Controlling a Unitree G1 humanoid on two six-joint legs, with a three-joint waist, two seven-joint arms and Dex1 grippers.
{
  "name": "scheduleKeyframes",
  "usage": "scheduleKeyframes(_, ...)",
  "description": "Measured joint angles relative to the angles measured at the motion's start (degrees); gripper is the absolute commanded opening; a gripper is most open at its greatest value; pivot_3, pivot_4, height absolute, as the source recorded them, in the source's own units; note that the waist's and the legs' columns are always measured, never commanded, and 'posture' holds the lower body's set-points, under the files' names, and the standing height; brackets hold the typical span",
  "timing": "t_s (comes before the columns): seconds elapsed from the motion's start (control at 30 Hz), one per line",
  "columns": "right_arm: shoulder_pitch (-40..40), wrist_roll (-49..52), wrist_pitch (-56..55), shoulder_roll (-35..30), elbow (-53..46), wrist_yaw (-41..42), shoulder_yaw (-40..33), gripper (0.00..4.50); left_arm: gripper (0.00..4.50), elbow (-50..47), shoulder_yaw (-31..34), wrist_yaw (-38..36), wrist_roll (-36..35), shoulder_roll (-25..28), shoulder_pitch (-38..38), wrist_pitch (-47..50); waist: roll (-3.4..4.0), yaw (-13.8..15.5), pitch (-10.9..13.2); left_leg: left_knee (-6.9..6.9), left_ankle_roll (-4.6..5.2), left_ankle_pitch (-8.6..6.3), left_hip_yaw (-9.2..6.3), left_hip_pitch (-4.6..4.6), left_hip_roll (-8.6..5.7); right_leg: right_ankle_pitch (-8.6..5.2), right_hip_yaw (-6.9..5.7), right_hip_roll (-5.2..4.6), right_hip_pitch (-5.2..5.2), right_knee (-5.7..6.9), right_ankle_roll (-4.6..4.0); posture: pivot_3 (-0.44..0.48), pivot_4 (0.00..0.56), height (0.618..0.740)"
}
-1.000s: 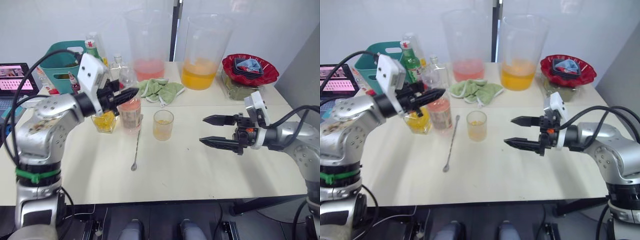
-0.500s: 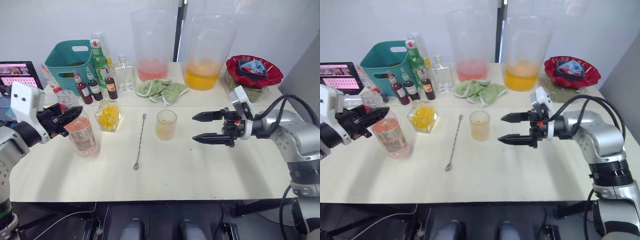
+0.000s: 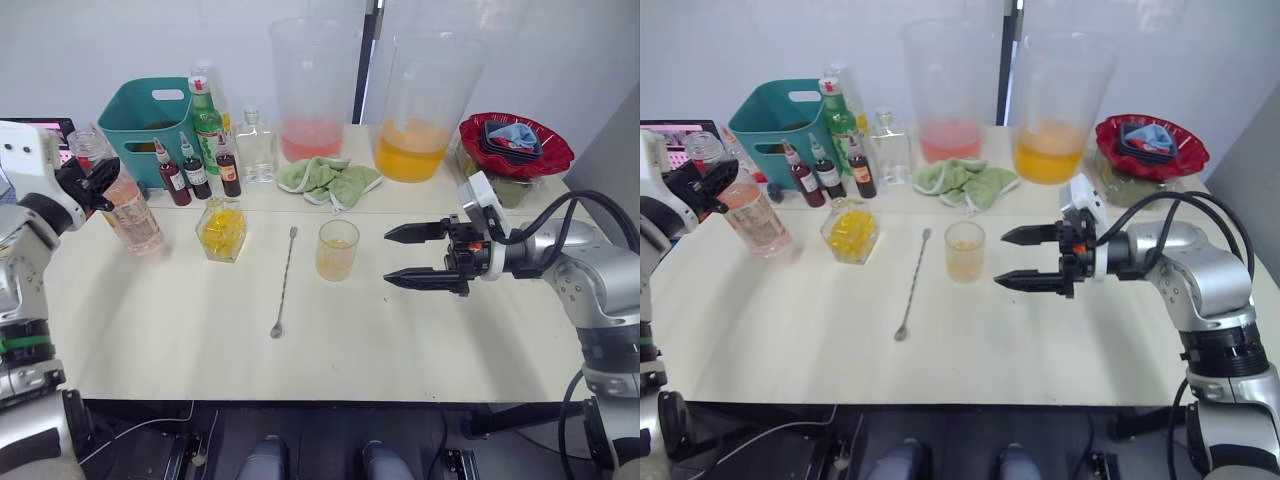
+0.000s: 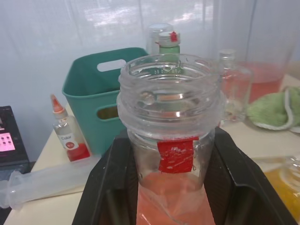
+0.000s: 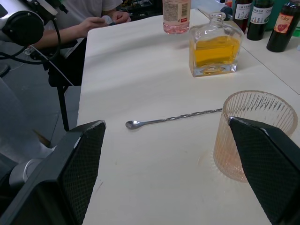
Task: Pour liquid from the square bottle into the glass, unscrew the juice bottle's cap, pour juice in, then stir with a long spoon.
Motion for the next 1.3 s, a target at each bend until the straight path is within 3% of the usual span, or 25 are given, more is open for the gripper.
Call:
scheduleKeyframes(0.3, 2.83, 0.29, 2.06, -1.36, -3.60, -2.30, -3.46, 4.44, 1.47, 16.34, -4.61, -0.67, 3.82, -1.80, -7.42, -8.20, -0.02, -0.51, 0.00, 0.00, 0.00, 0.00, -0.01, -0.07, 0.00, 0.00, -0.01, 0.02, -0.12, 0.47, 0.00, 0.000, 0.150, 0.740)
scheduleKeyframes(0.63, 3.98, 0.76, 2.42, -1.40, -4.31, -3.57, -3.72, 4.44, 1.47, 19.23, -5.49, -1.41, 4.62, -2.24, -7.65, -9.67, -0.03, -1.03, 0.00, 0.00, 0.00, 0.00, -0.01, -0.08, -0.01, 0.00, -0.01, 0.02, -0.18, 0.57, 0.00, 0.000, 0.150, 0.740)
scheduleKeyframes(0.7, 3.98, 0.76, 2.40, -1.40, -4.32, -3.73, -3.73, 4.50, 2.35, 19.23, -5.30, -1.40, 4.57, -2.28, -7.63, -9.67, -0.03, -1.04, 0.00, 0.00, 0.00, 0.00, -0.01, -0.08, -0.01, 0.00, -0.01, 0.02, -0.18, 0.57, 0.00, 0.000, 0.150, 0.740)
scheduleKeyframes(0.9, 3.98, 0.75, 2.34, -1.39, -4.31, -4.33, -3.72, 4.50, 4.33, 17.91, -4.27, -1.42, 3.98, -2.36, -7.82, -9.69, -0.03, -1.04, 0.00, 0.00, 0.00, 0.00, -0.01, -0.07, -0.01, 0.00, -0.01, 0.02, -0.17, 0.59, 0.00, 0.000, 0.150, 0.740)
scheduleKeyframes(0.93, 3.98, 0.75, 2.34, -1.39, -4.31, -4.36, -3.72, 4.50, 4.49, 17.89, -3.96, -1.43, 3.64, -2.36, -7.97, -9.69, -0.03, -1.04, 0.00, 0.00, 0.00, 0.00, -0.01, -0.07, 0.00, 0.00, -0.01, 0.02, -0.17, 0.59, 0.00, 0.000, 0.150, 0.740)
scheduleKeyframes(1.3, 3.98, 0.65, 1.41, -0.74, -4.30, -4.91, -3.71, 4.50, 4.49, 14.18, -0.50, -2.77, -0.82, -2.56, -10.74, -11.25, -0.03, -1.11, 0.00, 0.01, 0.00, 0.00, -0.01, -0.07, 0.01, 0.00, -0.01, 0.02, -0.18, 0.60, 0.00, 0.000, 0.150, 0.740)
